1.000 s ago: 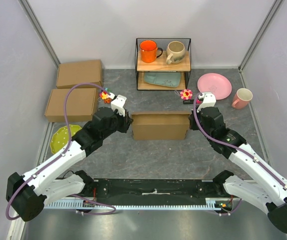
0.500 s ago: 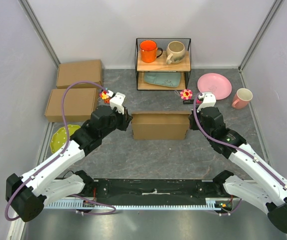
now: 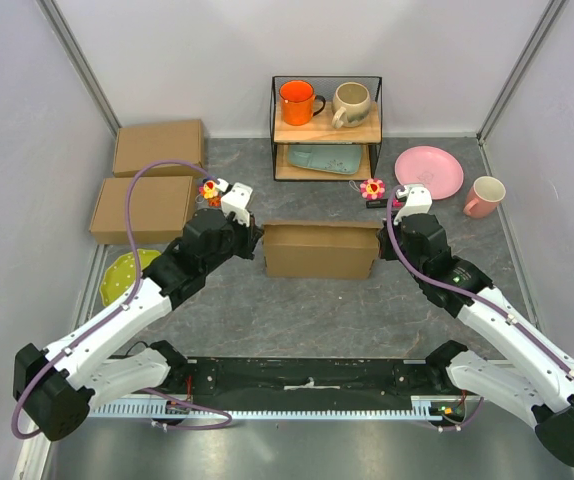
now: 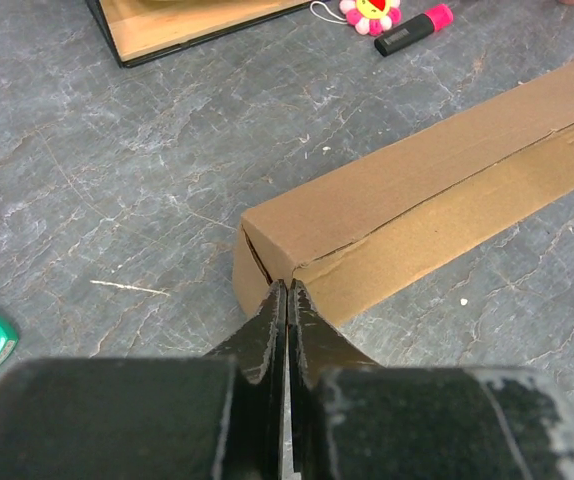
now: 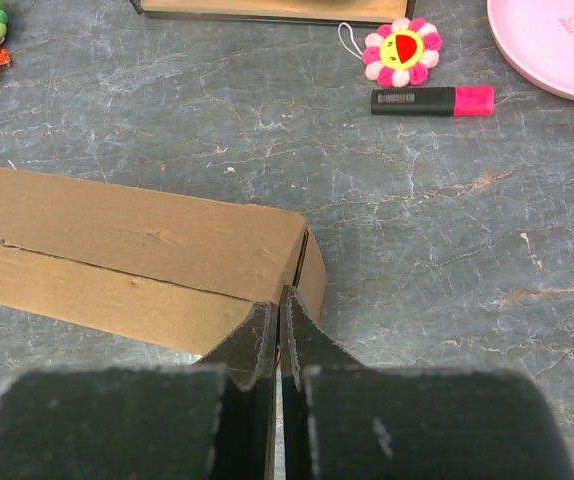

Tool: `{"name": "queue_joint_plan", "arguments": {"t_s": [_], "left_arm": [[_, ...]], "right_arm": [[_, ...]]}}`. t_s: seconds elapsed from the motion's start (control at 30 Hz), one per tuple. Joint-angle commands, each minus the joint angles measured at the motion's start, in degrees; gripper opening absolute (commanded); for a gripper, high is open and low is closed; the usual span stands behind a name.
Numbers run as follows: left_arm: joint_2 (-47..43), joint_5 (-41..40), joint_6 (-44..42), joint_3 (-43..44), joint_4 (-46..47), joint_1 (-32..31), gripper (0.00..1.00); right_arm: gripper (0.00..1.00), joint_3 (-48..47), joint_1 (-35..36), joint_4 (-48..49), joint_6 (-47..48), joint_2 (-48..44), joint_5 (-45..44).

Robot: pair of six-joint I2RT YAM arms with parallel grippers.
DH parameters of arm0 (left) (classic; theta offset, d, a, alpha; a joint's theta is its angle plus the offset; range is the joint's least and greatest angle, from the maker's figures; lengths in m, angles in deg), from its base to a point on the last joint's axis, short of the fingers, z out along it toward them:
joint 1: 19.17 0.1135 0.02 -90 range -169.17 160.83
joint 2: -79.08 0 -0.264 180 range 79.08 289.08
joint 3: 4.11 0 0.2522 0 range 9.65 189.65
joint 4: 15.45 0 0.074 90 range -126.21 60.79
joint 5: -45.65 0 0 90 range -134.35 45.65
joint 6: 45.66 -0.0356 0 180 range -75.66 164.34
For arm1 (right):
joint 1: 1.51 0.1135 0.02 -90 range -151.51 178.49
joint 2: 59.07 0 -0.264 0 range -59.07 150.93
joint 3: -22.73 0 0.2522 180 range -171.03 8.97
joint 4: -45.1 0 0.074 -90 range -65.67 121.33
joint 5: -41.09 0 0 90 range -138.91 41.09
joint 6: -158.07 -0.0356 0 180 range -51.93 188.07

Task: Fold the paper box

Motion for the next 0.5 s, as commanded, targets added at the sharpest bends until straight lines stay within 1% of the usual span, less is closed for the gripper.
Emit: {"name": "queue_joint_plan", "arguments": {"t_s": [0.0,0.07,0.1,0.17,0.2,0.3,0.47], "left_arm": [[0.53,-0.98,-1.98,1.65,3.54,-0.19,0.02],[0.79,-1.94,-1.89,0.94,3.63,-0.19,0.02],[0.80,-2.55,-1.72,0.15,3.37,-0.19,0.02],[0.97,-2.74,-1.45,-1.51,3.36,-0.19,0.02],[0.97,-2.56,-1.28,-1.96,3.36,-0.11,0.02],[1.24,-2.03,-0.66,-3.45,3.54,-0.28,0.02],[2.47,-0.54,0.83,-4.42,3.45,-0.28,0.02]], "right_arm": [[0.00,0.83,0.21,-3.37,-0.97,0.48,0.91],[0.02,0.65,0.21,-3.54,-0.97,0.13,1.26],[0.11,0.56,0.21,-3.63,-1.14,-0.13,1.35],[0.25,0.30,0.21,-3.63,-1.32,-1.01,1.26],[0.34,0.21,0.21,-3.63,-1.49,-1.19,1.35],[0.41,-1.28,0.21,-4.07,-1.23,-1.80,1.09],[0.45,-4.00,0.21,-4.60,-0.97,-2.51,1.70]]}}
